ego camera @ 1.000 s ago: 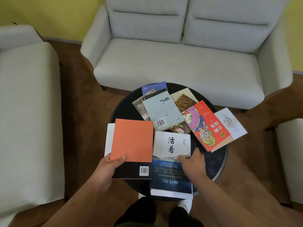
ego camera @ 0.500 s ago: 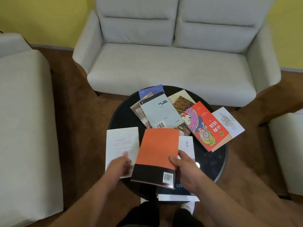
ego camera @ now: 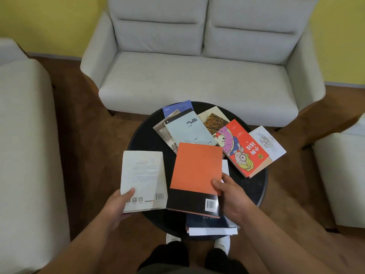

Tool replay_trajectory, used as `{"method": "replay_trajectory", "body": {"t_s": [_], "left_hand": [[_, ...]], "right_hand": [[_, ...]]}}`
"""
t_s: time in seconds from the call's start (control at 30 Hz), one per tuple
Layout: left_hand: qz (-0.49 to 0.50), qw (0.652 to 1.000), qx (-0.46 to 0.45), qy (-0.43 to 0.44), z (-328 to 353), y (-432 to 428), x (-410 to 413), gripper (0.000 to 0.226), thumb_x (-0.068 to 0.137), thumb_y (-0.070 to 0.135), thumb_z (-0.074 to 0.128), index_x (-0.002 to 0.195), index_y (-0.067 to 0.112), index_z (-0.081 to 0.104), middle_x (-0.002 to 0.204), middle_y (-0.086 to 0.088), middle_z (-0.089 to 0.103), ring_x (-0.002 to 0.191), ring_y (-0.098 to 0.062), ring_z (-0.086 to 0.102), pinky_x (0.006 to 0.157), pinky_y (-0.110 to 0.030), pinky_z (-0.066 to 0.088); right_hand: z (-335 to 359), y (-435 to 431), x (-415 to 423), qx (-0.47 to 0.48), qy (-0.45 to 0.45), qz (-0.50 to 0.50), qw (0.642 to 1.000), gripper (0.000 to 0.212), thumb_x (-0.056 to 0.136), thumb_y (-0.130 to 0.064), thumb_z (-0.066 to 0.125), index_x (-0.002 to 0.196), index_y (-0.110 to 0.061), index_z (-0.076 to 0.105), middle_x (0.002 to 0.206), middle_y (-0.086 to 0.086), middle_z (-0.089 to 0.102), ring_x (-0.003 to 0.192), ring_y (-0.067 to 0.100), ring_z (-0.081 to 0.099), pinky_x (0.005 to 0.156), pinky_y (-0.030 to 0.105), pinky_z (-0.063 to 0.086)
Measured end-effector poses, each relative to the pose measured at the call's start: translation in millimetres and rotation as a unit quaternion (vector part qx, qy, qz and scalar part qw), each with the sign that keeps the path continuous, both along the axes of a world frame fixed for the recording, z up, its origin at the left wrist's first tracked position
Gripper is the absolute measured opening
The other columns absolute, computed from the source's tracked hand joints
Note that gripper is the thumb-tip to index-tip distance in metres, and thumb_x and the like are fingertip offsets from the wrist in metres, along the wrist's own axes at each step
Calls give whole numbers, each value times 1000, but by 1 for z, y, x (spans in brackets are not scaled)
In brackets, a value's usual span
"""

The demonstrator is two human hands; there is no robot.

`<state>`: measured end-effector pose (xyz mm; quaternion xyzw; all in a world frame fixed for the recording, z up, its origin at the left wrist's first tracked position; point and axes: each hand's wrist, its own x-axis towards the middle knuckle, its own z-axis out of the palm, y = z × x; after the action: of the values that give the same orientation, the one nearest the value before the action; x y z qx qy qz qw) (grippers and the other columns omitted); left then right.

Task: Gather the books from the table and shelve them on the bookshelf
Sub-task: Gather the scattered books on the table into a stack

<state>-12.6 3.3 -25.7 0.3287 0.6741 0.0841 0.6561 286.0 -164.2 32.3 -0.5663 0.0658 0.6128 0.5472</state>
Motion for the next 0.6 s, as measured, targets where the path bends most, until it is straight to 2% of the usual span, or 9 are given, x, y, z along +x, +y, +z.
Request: {"method": "replay_trajectory", "body": {"t_s": [0.07,0.17,0.33,0.47,0.6], "left_hand": [[1,999,28,-39,17,1,-1,18,97,25,61,116,23,61,105,-7,78,96,-31,74,76,-49,61],[-21,996,73,-56,44,-6,-4,16,97,20,61,113,22,65,103,-4,79,90,-29,77,69,-45,62],[-40,987,118,-97,73,-40,5,22,95,20,62,116,26,65,107,-2,78,94,-28,76,74,-46,61],[6,986,83,-146,74,-70,38,25,96,21,61,120,26,63,111,-6,77,97,-30,75,70,-44,62],[28,982,23,-183,67,-98,76,30,95,22,61,125,26,61,117,-9,74,102,-32,73,75,-47,62]], "right_hand": [[3,-4,7,10,0,-19,1000,29,103,-10,53,131,-15,55,109,16,79,92,33,78,66,43,63],[9,-14,23,24,-8,-54,998,27,104,-8,51,130,-15,57,100,13,80,85,30,79,60,40,63],[22,-51,59,23,-1,-108,994,27,103,-16,55,129,-21,60,109,13,79,98,36,77,69,48,64],[26,-82,88,0,1,-108,994,24,101,-22,60,125,-21,60,103,15,80,95,41,77,68,50,62],[25,-109,112,-15,7,-101,995,26,99,-23,63,124,-23,58,101,20,79,96,45,76,73,54,61]]}}
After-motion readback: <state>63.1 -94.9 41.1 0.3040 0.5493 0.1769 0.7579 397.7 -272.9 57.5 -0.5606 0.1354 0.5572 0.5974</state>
